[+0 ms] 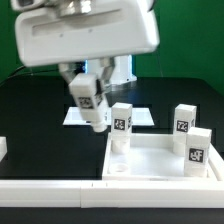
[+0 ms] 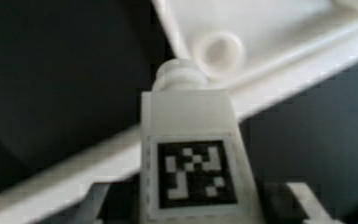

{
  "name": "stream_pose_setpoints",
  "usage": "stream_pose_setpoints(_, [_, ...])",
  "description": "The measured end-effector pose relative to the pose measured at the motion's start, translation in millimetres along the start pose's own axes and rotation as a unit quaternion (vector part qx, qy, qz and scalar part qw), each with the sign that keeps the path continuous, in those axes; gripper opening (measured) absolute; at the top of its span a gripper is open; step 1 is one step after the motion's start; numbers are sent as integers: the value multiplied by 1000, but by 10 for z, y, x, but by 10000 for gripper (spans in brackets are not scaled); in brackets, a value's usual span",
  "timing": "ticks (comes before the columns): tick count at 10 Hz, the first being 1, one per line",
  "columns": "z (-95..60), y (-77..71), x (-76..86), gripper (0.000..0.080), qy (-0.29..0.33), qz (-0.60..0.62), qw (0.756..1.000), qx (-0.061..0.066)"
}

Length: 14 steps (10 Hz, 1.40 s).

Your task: Assemble square table

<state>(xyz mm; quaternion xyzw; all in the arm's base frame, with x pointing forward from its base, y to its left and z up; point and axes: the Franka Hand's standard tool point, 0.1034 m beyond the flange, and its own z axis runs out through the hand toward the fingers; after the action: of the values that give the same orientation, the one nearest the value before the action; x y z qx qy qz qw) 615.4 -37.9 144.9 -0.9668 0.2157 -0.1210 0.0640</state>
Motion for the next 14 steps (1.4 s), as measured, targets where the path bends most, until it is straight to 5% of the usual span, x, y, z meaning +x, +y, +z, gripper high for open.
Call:
stream_pose_setpoints(3, [31, 10, -13, 284, 24, -1, 1000, -2])
stream_pose_setpoints(5, [125, -143, -3, 284, 56, -65, 996, -14])
stream_pose_setpoints(8, [201, -31, 88, 284, 85, -95, 992, -16])
stream_pose_setpoints(14, [427, -120, -69, 284, 106, -99, 989, -18])
